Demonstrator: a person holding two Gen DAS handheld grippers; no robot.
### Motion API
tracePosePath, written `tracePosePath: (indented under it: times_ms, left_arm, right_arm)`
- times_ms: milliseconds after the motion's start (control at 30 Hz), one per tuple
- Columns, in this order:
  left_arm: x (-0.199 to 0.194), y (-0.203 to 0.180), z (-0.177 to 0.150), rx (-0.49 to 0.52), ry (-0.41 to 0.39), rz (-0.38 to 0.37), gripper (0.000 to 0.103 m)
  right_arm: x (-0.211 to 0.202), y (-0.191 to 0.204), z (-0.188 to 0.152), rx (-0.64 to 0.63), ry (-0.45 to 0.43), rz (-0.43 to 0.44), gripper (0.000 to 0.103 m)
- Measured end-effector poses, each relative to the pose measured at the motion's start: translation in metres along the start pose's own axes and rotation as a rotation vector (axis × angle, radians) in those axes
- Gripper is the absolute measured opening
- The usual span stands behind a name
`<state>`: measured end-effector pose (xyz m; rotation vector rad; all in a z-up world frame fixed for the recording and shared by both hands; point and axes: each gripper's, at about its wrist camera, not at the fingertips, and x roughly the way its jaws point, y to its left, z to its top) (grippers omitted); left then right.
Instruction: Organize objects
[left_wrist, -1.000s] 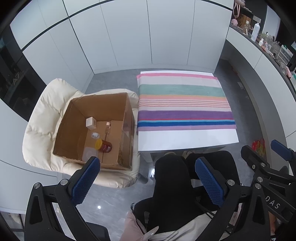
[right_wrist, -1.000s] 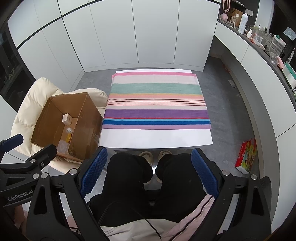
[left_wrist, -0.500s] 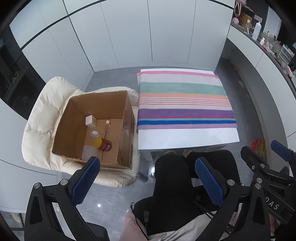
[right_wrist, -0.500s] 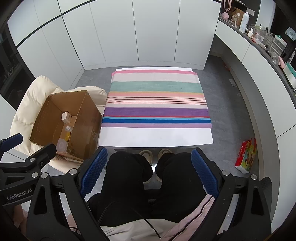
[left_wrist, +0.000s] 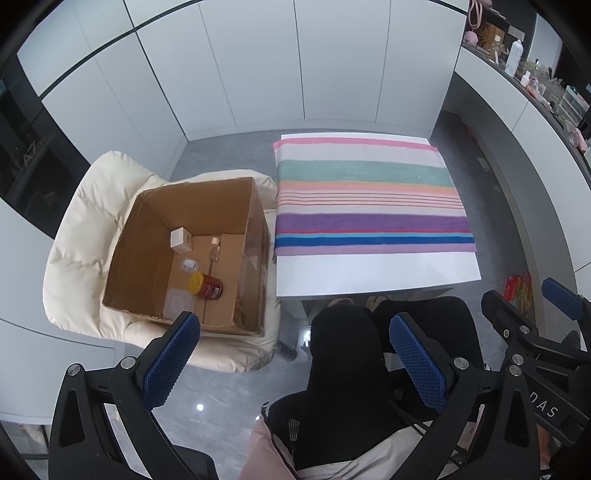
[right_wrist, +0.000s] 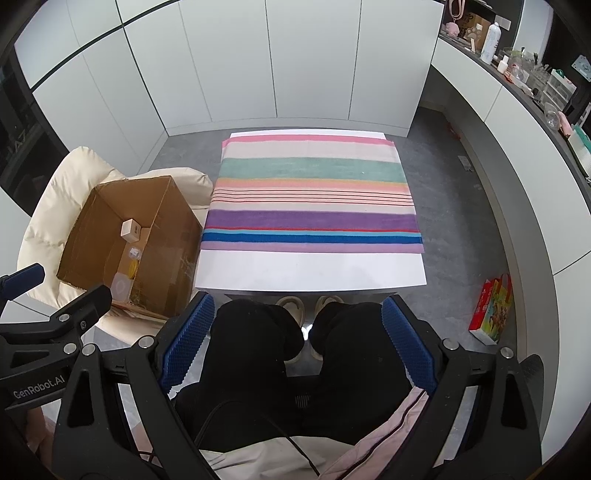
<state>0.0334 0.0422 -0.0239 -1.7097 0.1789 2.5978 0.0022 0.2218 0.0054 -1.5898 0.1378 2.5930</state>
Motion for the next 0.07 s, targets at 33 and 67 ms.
tracePosePath:
  times_ms: [33,67]
  left_arm:
    - [0.0007,0.0007,-0.0002,-0.002,0.003,-0.002,0.103]
    - [0.0019,0.0013,0.0002,-0.004,0.007,-0.007,0.103]
  right_arm:
    - [0.0013,0.0000,0.0001,0.000,0.003,0.002,0.094]
    - [0.0024,0.0001,0.0004,0.001,0.007,0.005,0.094]
